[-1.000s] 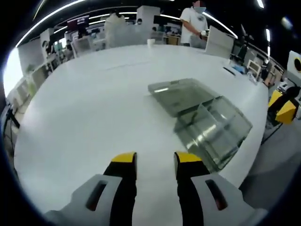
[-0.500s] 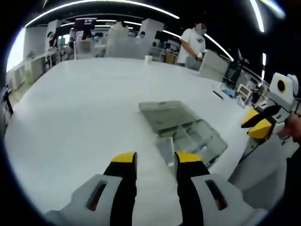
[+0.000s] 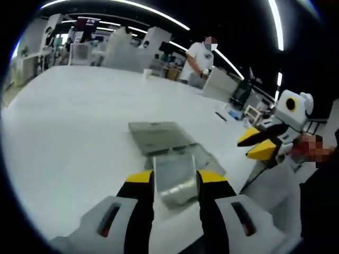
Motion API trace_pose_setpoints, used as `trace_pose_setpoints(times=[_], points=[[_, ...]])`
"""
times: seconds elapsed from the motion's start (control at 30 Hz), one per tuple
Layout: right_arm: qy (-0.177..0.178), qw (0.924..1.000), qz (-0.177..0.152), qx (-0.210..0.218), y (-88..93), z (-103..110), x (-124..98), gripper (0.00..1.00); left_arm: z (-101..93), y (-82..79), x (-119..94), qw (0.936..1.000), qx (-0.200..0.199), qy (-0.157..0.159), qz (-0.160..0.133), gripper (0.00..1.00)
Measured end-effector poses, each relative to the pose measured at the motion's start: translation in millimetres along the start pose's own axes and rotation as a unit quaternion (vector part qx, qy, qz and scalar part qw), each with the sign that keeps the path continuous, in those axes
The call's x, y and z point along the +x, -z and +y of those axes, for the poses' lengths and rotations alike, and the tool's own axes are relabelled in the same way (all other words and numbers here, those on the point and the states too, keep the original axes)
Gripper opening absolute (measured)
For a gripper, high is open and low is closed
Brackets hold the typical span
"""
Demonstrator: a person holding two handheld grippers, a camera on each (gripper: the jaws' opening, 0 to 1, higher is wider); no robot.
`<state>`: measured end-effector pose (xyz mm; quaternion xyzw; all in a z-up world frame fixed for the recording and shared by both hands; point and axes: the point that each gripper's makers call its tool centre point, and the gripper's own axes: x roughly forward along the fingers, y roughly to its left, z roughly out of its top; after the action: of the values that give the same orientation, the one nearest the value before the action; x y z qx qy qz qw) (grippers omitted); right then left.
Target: Insert the divider into the dual guide fixture by aligning both edges with the guide slots and pushing it downward to the bottom, including one-sided entry, uneven engagement, binding, and posture correction.
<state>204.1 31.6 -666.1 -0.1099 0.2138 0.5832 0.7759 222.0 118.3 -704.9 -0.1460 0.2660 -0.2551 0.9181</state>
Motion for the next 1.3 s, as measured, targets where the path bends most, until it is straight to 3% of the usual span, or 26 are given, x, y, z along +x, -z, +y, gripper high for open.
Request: trace_pose_setpoints(times=[0.2, 0.37, 0.57, 0.63, 0.9, 1.1, 1.3], points=[[-0.006, 0.9999, 0.007, -0.012, -0.2, 1, -4, 0.1, -24.1, 1.4, -1, 0.9987, -0.003, 0.05, -0.006, 0.31], [-0.014, 0.9994, 0.018, -0.025, 1.1, 2, -5, 0.1, -33.8, 5.2, -1, 0.9973, -0.008, 0.074, 0.0, 0.31], [-0.027, 0.9987, 0.029, -0.034, 5.0, 4, -3, 0.12, -47.3, 7.1, -4, 0.9931, -0.018, 0.115, 0.006, 0.31], [-0.035, 0.9975, 0.03, -0.054, 4.4, 6, -3, 0.12, -54.2, 4.6, -6, 0.9896, -0.035, 0.139, 0.003, 0.31], [-0.063, 0.9944, 0.042, -0.074, 7.9, 13, -4, 0.15, -62.7, 3.9, -10, 0.9837, -0.065, 0.167, 0.005, 0.31], [-0.086, 0.9921, 0.024, -0.087, 2.5, 15, -3, 0.15, -78.2, 3.0, -13, 0.9741, -0.093, 0.206, 0.008, 0.31], [-0.095, 0.9898, 0.033, -0.101, 5.8, 14, -2, 0.18, -82.5, 4.6, -15, 0.9699, -0.106, 0.219, 0.008, 0.31]])
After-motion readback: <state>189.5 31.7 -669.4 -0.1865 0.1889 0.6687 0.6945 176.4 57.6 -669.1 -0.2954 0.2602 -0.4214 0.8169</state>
